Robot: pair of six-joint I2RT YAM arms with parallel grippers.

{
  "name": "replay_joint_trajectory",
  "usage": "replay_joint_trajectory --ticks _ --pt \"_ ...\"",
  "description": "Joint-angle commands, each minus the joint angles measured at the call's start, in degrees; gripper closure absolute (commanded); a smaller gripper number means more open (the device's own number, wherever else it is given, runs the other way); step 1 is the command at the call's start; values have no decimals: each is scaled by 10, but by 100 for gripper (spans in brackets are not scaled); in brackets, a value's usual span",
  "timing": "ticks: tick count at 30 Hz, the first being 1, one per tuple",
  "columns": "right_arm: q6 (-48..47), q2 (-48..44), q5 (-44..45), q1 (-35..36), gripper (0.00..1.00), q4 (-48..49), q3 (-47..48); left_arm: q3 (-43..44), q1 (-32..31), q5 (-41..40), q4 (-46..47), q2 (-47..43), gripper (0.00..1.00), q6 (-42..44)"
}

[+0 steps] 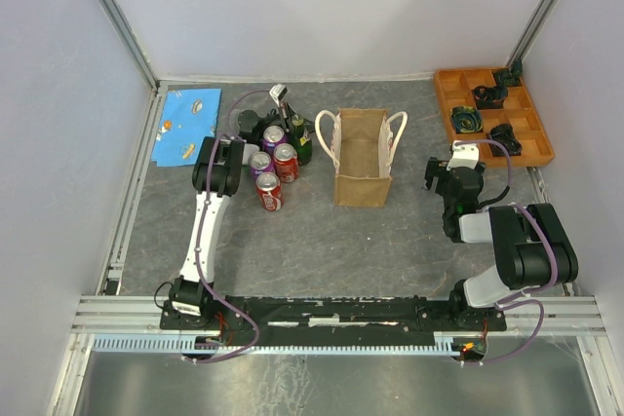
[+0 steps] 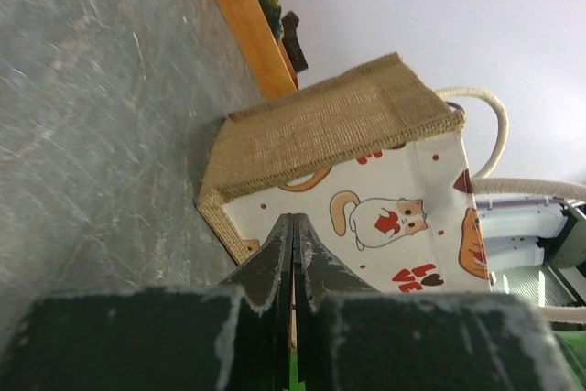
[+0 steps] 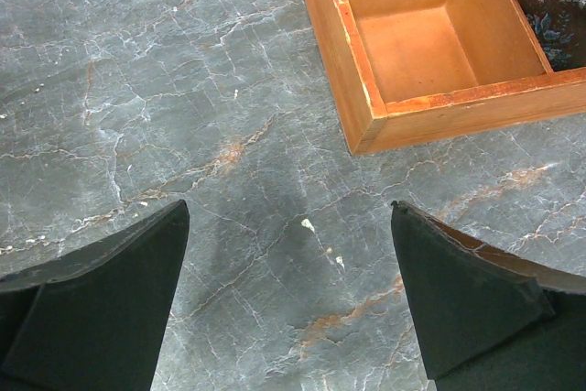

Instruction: Take the beverage out of the canvas bag

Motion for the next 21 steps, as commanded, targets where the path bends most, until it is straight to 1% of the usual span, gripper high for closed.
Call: replay_joint_trajectory --ticks 1,7,16,21 --pt "-3 -6 -4 -2 1 14 16 -37 -37 33 43 -1 97 -4" --pt "-3 -5 -4 -1 1 14 16 -68 -54 39 55 -10 97 3" --pt "-2 -5 -5 -1 1 15 15 -102 -88 52 104 -24 97 -12" --pt "-2 -5 -4 -2 1 14 16 -135 -109 57 128 -40 97 -20"
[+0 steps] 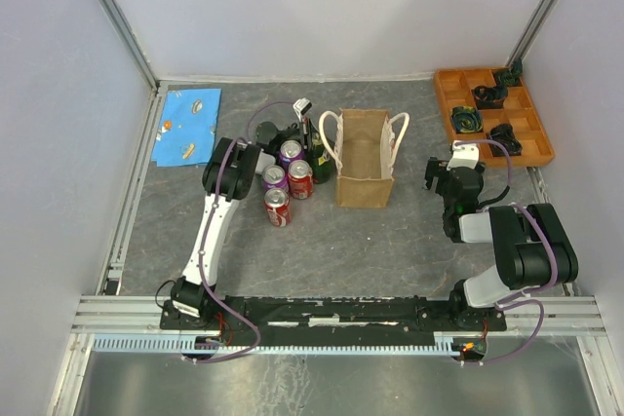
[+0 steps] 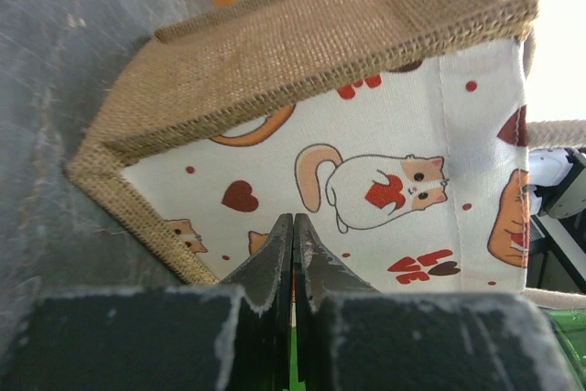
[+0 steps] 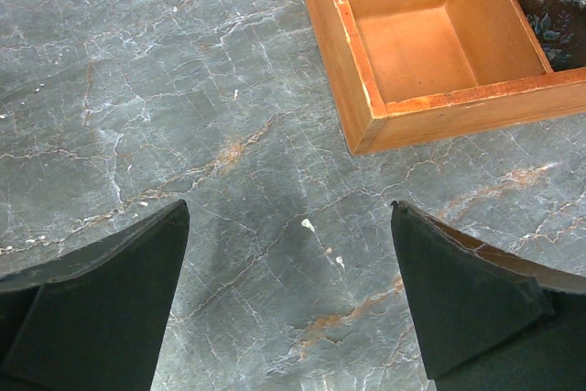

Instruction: Take the beverage out of the canvas bag

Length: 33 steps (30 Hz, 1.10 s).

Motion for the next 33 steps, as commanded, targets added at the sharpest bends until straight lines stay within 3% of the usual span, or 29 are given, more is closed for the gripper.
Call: replay_joint_trajectory --ticks 1,23,28,33 --pt "-3 -5 -4 -1 1 14 15 -42 -43 33 72 -3 97 -16" --pt "-3 -5 -4 -1 1 14 16 -210 -88 23 111 -103 97 27" --pt "-3 -5 -4 -1 1 14 16 -209 -87 16 39 -115 97 80" --pt "-3 -5 -4 -1 1 14 16 -134 -76 10 -42 -107 97 120"
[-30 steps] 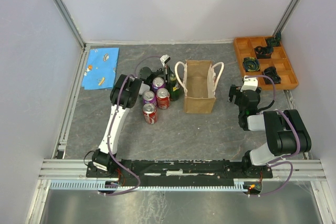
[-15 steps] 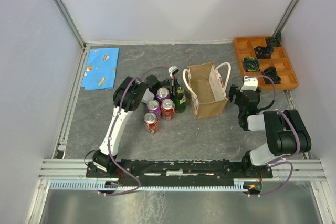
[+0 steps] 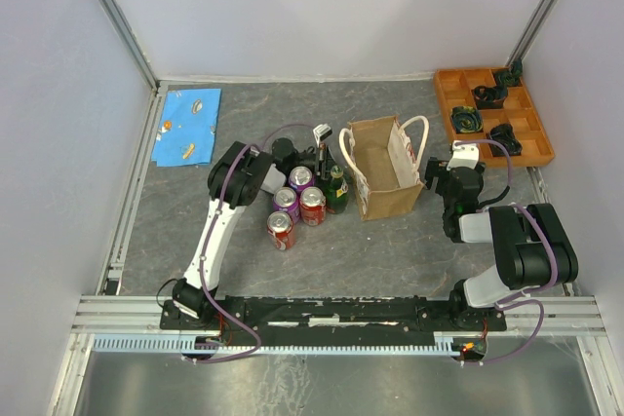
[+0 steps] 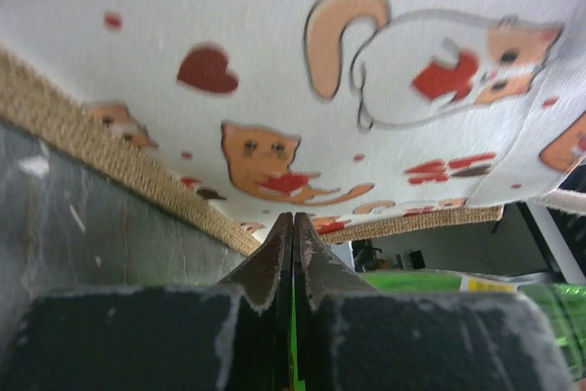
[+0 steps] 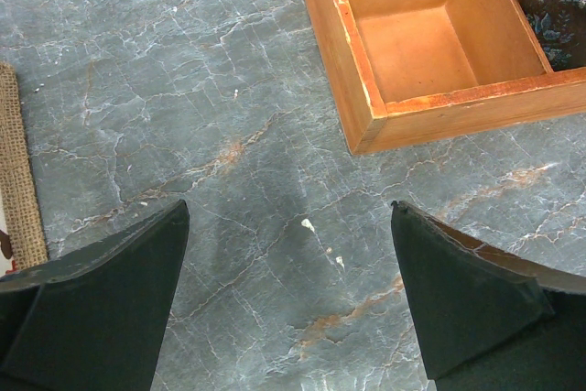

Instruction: Take the beverage out of the canvas bag

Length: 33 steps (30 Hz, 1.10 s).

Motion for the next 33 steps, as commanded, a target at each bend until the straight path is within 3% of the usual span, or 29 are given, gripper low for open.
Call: replay_joint_trajectory --ticks 1,4,8,12,16,20,25,29,33 --pt "-3 -5 -4 -1 1 14 16 79 9 -4 -69 -22 97 83" --pt "-3 -5 -4 -1 1 14 16 125 31 -9 -179 -29 97 158" --pt "-3 -6 -4 -1 1 14 16 175 73 -34 -416 -55 97 313" --pt "-2 -5 -5 -1 1 14 16 199 118 -84 -587 -95 97 453" --pt "-2 -5 -4 -2 1 14 16 171 157 -150 -709 -168 97 576" --pt "-3 -5 -4 -1 1 14 16 91 169 -273 -812 -277 97 749" --pt "-2 -6 -4 -1 1 14 16 -67 170 -417 -782 -447 96 857" --pt "-3 -5 -5 -1 1 14 16 -228 176 -479 -652 -570 81 870" --pt "-3 -5 -4 -1 1 14 16 -329 195 -547 -589 -648 76 854"
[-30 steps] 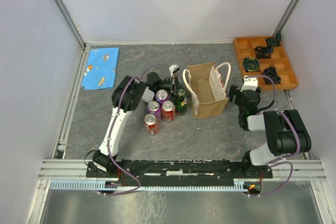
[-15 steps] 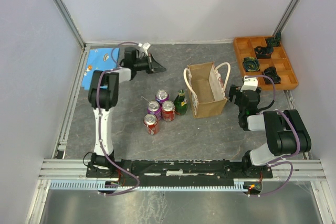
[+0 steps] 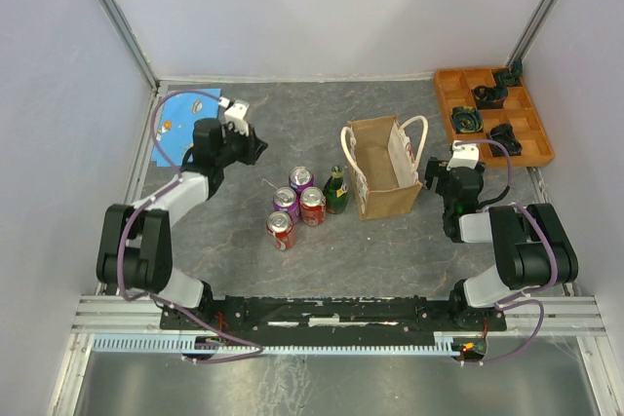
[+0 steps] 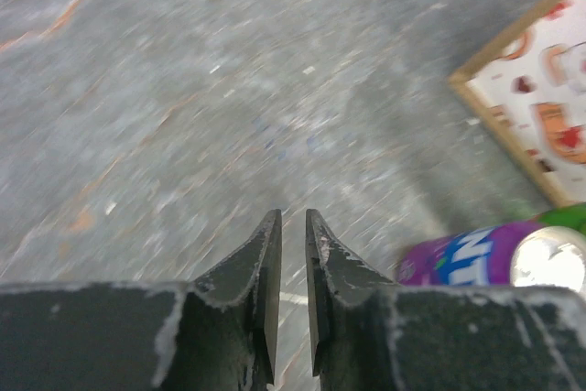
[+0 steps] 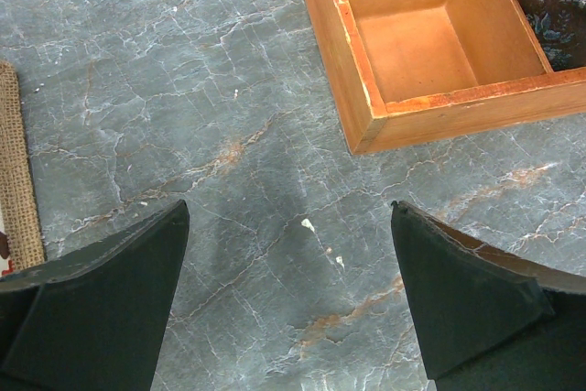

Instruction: Take the beverage out of the canvas bag

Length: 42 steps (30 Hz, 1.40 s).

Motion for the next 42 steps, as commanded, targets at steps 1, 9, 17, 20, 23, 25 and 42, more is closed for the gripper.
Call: replay_joint_trajectory --ticks 1,9,17,20,23,25,42 --pt "-2 -5 -4 -1 1 14 16 -98 25 -127 111 -68 72 39" --pt "-2 -5 -4 -2 1 14 16 -262 61 -270 217 -194 36 31" --pt "-3 -6 -4 -1 1 14 16 -408 67 -308 482 -172 13 8" --pt "-3 -5 -4 -1 1 14 16 -434 72 -309 590 -99 1 0" --pt "-2 -5 -4 -2 1 14 16 -437 73 -297 653 -34 1 5" --pt "-3 -5 -4 -1 1 14 16 -441 73 -302 705 1 1 4" --pt "-2 -5 -5 -1 1 14 16 -359 86 -311 536 -2 1 -17"
